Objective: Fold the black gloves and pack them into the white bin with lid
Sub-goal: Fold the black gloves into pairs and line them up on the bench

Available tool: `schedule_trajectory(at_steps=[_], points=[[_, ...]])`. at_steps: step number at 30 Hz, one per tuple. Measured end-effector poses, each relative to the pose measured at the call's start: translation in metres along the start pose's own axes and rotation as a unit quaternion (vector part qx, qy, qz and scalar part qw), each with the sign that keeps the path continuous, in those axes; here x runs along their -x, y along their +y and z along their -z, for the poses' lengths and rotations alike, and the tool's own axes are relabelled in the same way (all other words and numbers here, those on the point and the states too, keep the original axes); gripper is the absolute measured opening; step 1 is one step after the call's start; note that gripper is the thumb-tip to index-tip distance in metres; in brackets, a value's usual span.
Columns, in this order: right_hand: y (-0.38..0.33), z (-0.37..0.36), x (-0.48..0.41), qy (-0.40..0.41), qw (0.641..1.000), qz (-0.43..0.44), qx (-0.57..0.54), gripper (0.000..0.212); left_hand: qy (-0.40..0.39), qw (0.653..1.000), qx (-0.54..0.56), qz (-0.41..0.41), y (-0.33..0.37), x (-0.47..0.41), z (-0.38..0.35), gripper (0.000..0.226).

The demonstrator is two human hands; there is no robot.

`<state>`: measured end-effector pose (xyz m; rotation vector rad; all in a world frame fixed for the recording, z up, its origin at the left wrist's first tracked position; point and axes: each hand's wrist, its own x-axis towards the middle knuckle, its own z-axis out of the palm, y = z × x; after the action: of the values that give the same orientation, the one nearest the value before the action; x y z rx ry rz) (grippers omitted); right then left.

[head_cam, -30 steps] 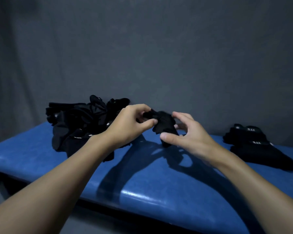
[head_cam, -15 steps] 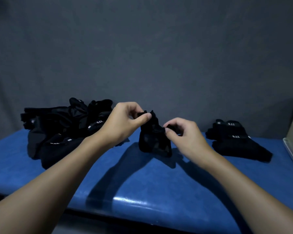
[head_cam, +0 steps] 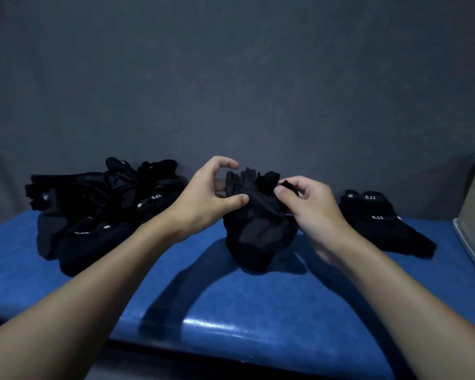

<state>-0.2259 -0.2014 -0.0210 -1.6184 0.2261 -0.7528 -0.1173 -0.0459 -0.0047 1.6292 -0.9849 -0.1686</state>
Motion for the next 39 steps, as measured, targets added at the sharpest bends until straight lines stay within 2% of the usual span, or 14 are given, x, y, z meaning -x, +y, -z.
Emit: schedule_trajectory(at_steps=[5, 9, 11, 14, 17, 20, 22, 24, 26, 28, 32, 36, 39], points=[[0.003, 0.002, 0.003, -0.048, 0.999, -0.019, 0.017, 0.009, 0.032, 0.999, 0.008, -0.002, -0.001, 0.001, 0.001, 0.047], [0.008, 0.004, 0.007, -0.109, 0.993, -0.037, 0.031, 0.035, 0.035, 0.999, 0.014, -0.008, -0.002, 0.001, 0.003, 0.044], [0.01, 0.004, 0.007, -0.106, 0.993, -0.042, 0.038, 0.046, 0.041, 0.999, 0.019, -0.007, 0.0, 0.002, 0.002, 0.042], [0.012, 0.005, 0.003, -0.075, 0.996, -0.049, 0.022, 0.052, 0.066, 0.998, -0.007, 0.005, -0.001, 0.001, 0.002, 0.041], [0.012, 0.008, -0.002, -0.054, 0.996, -0.047, 0.056, 0.055, 0.066, 0.996, -0.007, 0.057, -0.004, -0.001, 0.003, 0.042], [0.013, 0.011, -0.002, -0.063, 0.989, -0.084, 0.107, 0.05, 0.027, 0.989, 0.029, 0.139, -0.009, -0.001, -0.001, 0.04], [0.018, 0.013, 0.0, -0.092, 0.971, -0.102, 0.194, 0.051, -0.017, 0.979, 0.013, 0.201, -0.016, 0.002, -0.003, 0.038], [0.025, 0.016, 0.001, -0.12, 0.939, -0.09, 0.31, 0.062, -0.054, 0.966, -0.077, 0.239, -0.027, 0.004, -0.003, 0.035], [0.027, 0.019, 0.001, -0.124, 0.915, -0.071, 0.377, 0.066, -0.073, 0.946, -0.23, 0.215, -0.036, 0.003, 0.001, 0.035], [0.027, 0.022, 0.0, -0.128, 0.912, -0.048, 0.387, 0.062, -0.062, 0.936, -0.316, 0.143, -0.039, 0.002, 0.003, 0.036], [0.025, 0.025, 0.003, -0.231, 0.906, -0.063, 0.348, 0.063, -0.131, 0.946, -0.291, 0.044, -0.035, 0.005, -0.005, 0.038], [0.027, 0.03, 0.007, -0.32, 0.856, -0.101, 0.393, 0.085, -0.228, 0.911, -0.337, 0.06, -0.037, 0.01, -0.011, 0.057], [0.031, 0.036, 0.006, -0.335, 0.811, -0.123, 0.463, 0.112, -0.273, 0.874, -0.392, 0.092, -0.035, 0.012, -0.009, 0.072]])
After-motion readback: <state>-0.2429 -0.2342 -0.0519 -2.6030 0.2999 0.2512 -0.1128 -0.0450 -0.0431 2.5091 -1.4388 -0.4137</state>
